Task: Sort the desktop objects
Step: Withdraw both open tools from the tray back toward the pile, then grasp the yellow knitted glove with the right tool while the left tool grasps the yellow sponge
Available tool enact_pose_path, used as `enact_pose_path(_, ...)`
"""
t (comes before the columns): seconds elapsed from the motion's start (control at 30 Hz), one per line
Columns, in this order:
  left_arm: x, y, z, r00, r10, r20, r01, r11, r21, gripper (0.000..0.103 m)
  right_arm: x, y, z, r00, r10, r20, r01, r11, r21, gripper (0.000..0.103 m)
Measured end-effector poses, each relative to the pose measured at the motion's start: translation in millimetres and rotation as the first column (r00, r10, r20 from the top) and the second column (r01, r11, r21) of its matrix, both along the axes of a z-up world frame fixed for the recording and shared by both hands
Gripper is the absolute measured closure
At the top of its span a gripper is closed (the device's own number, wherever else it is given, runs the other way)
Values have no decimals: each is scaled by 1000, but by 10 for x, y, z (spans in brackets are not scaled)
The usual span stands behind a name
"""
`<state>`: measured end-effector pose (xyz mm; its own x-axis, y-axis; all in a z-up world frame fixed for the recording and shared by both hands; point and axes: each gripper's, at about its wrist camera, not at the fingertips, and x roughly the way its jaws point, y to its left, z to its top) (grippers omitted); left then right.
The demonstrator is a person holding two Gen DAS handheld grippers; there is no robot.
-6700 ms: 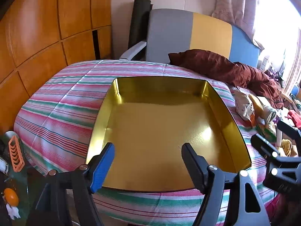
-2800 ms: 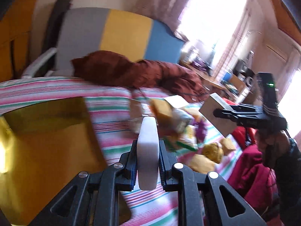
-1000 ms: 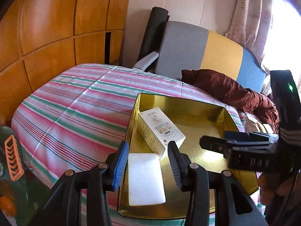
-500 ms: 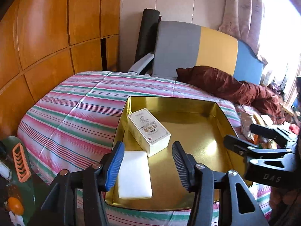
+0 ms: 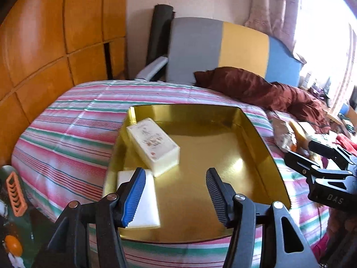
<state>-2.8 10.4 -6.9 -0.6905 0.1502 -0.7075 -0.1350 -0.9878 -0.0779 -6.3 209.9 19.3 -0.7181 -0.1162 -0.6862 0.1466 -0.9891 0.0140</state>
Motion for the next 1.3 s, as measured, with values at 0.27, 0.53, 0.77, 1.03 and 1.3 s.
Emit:
enact_pose_path(0.27,9,132,-69,997,-71,32,69,994,84,46,105,315,-40,998,-57,7,56,998,37,13)
enact_pose_path(0.53,16,315,-105,991,-120,53,116,991,74,44,186,708,-67,992,-107,65,108,994,-15,13)
enact_pose_path(0.77,56,602,-79,973,-225,53,221,972,80,44,275,1152,-48,973,-208,102,207,978,25,13)
enact_pose_path(1.03,118,1058,-16,936,-347,53,341,935,95,44,417,2114,-29,896,-391,212,401,916,-6,13)
enact_pose_path(1.3,206,1673,40,870,-490,55,485,871,85,44,503,2879,-331,773,-502,388,558,829,-39,26)
